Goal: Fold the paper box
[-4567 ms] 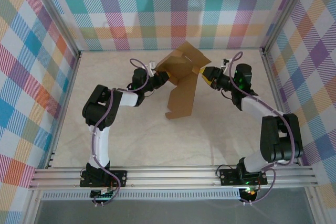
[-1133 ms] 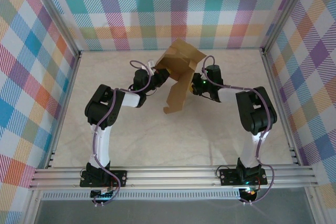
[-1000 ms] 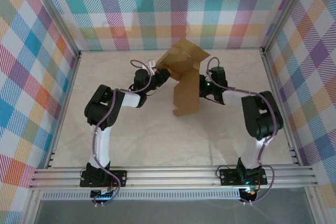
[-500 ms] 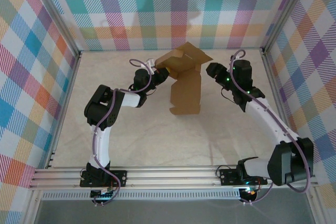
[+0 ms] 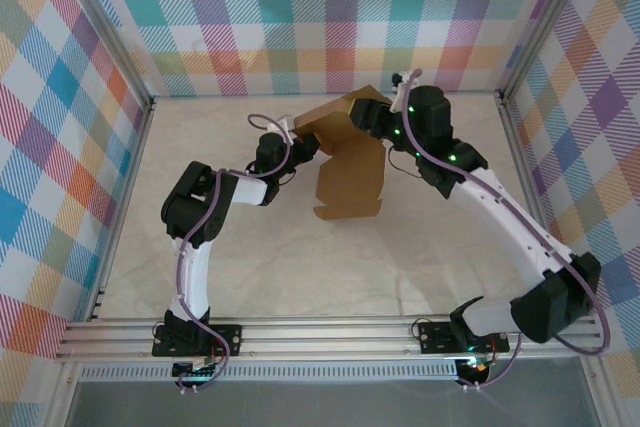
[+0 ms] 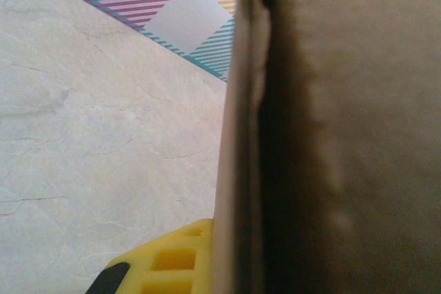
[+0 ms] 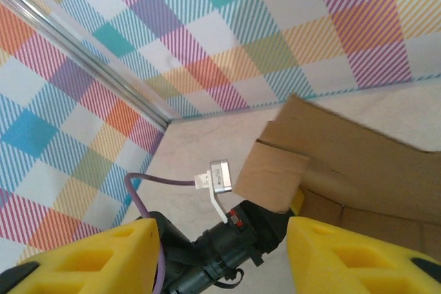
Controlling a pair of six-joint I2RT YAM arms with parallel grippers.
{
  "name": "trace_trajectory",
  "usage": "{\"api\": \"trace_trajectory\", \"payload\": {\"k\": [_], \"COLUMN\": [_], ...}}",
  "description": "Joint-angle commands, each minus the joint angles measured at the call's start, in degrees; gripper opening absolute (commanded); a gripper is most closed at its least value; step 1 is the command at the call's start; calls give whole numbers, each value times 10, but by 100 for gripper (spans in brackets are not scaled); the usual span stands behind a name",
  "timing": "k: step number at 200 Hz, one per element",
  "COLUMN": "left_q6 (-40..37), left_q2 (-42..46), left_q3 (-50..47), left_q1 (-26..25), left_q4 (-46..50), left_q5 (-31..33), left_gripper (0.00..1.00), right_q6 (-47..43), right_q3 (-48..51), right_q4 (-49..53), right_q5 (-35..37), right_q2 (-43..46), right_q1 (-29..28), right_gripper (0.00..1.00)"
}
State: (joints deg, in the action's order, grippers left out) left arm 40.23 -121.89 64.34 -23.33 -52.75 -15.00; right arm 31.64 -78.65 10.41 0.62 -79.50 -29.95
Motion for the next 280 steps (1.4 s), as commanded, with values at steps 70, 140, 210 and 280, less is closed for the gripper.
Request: {"api": "trace_trajectory", "payload": {"k": [70,140,210,280], "left_q6": [-28,-42,-39,-7], "left_q2": [0,0,0,-4], "left_q3": [-3,-1,0,9], "left_q1": [3,0,0,6], "left_q4": [-2,8,13,34], "left_q5": [13,14,16,8], "left_gripper": [0,0,0,0], "right_q6": [3,15,25,-8], "right_q3": [-170,-218,-230,-182], "right_q4": [163,180,193,166], "right_q5": [6,-46,-50,-50], "right_q2": [-156,-204,-214,-155], "right_q1": [-4,-4,-4,-3], "right_gripper": [40,33,14,50]}}
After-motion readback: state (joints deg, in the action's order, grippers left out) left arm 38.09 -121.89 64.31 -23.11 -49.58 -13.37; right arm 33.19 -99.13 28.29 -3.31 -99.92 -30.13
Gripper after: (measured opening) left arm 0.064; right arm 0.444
